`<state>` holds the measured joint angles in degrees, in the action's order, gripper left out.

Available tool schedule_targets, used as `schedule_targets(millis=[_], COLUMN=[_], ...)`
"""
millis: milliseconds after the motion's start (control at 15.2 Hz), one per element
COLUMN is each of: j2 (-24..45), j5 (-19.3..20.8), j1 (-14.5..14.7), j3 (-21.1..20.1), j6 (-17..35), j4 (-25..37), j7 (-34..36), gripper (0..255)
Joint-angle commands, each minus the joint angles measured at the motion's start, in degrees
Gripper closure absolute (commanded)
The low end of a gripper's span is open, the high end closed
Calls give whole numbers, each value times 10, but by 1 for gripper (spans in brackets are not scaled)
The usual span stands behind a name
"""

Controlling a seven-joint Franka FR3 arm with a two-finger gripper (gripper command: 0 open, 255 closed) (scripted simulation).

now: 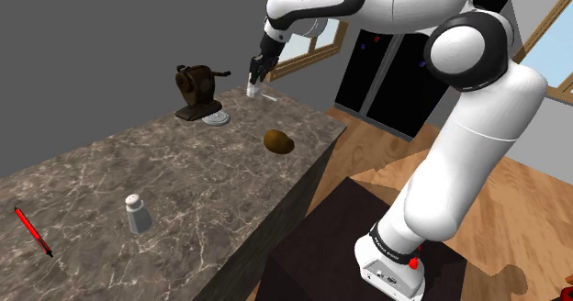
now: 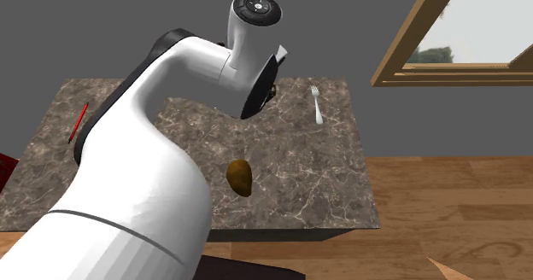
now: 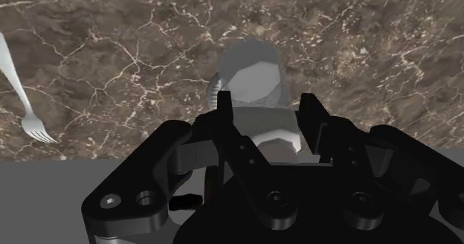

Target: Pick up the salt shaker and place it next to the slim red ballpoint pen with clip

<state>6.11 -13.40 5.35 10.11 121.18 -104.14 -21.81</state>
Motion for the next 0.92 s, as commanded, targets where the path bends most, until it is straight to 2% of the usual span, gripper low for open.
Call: schedule_targets(millis=[0, 462, 858], j2=[2, 9, 36], j5=[6, 29, 52], j1=[15, 67, 112], j3=[-11, -48, -77], j6=[9, 46, 68], j4=[-1, -15, 0], j7=[28, 123, 205], gripper=[255, 255, 255])
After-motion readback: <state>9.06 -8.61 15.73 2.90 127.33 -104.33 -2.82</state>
